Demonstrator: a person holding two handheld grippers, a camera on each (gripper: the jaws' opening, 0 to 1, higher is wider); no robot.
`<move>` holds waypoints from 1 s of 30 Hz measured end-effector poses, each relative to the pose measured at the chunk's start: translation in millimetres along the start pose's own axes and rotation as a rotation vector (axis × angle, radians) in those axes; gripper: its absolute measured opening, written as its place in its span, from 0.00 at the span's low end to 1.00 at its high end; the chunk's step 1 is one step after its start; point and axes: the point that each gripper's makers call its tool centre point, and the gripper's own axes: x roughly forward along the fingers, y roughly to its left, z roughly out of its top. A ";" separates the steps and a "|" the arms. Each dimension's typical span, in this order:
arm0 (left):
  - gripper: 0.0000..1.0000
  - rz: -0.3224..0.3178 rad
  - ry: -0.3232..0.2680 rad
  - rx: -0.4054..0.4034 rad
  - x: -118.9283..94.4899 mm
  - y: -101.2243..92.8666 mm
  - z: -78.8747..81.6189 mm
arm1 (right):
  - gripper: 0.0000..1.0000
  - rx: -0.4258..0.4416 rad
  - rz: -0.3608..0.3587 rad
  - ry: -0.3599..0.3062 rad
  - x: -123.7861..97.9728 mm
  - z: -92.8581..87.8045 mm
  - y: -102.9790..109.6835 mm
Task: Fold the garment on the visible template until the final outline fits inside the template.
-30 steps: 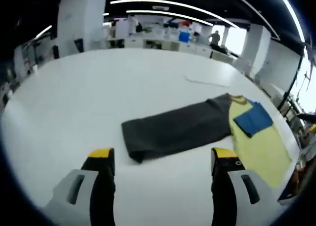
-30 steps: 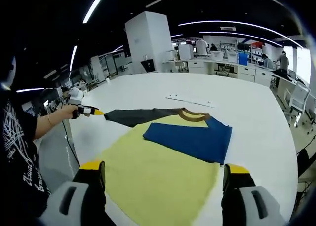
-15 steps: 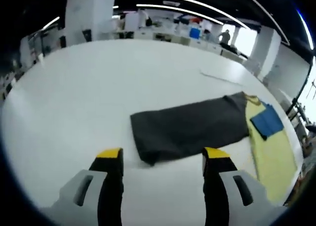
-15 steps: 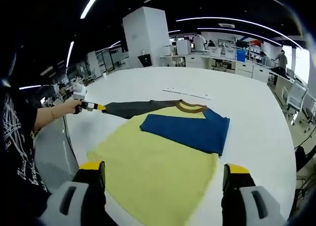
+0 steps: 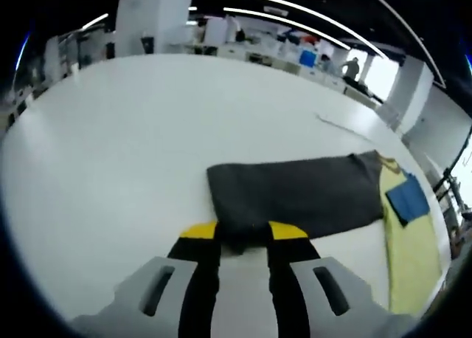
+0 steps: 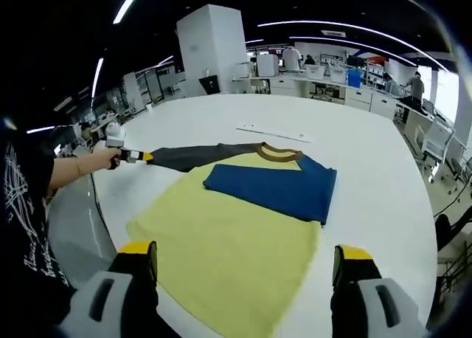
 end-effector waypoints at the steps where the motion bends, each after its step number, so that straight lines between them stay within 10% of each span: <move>1: 0.14 0.009 -0.011 -0.007 -1.7 -0.3 0.5 | 0.99 -0.004 -0.002 -0.004 -1.3 1.6 0.2; 30: 0.00 -0.089 -0.085 0.199 -2.4 -72.9 34.7 | 0.99 -0.002 0.035 0.038 3.4 -14.8 4.5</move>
